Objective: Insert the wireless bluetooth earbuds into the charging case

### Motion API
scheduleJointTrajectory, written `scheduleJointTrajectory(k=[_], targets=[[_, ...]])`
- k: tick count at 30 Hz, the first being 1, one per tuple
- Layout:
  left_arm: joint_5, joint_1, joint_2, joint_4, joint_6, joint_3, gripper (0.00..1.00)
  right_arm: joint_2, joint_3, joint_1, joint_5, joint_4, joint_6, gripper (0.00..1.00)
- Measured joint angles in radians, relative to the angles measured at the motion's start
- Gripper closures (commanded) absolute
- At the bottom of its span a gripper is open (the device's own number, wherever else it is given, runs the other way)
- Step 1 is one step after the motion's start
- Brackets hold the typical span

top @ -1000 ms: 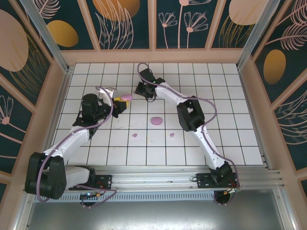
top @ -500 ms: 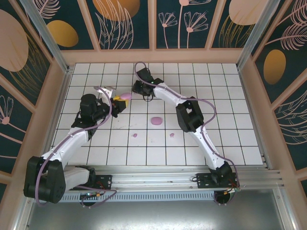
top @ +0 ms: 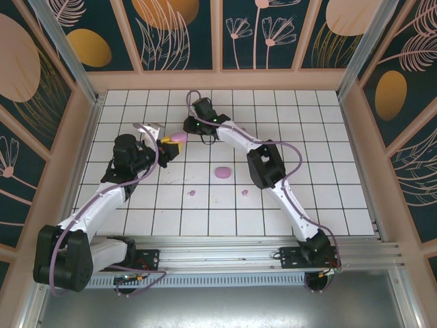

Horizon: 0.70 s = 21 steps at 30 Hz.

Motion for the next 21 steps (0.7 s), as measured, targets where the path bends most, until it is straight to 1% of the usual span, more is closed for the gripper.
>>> scheduleJointTrajectory(k=[5, 12, 17, 21], targets=[[0.0, 0.0, 0.0, -0.006, 0.0, 0.0, 1.0, 0.008, 0.006, 0.0, -0.023, -0.011, -0.045, 0.77], [0.0, 0.0, -0.008, -0.011, 0.0, 0.0, 1.0, 0.008, 0.01, 0.006, -0.051, -0.058, -0.125, 0.77], [-0.002, 0.0, -0.017, -0.015, 0.0, 0.0, 1.0, 0.008, 0.01, 0.01, -0.043, -0.062, -0.189, 0.77], [-0.008, 0.0, -0.032, -0.023, 0.0, -0.007, 1.0, 0.007, 0.01, 0.019, -0.012, -0.065, -0.231, 0.77]])
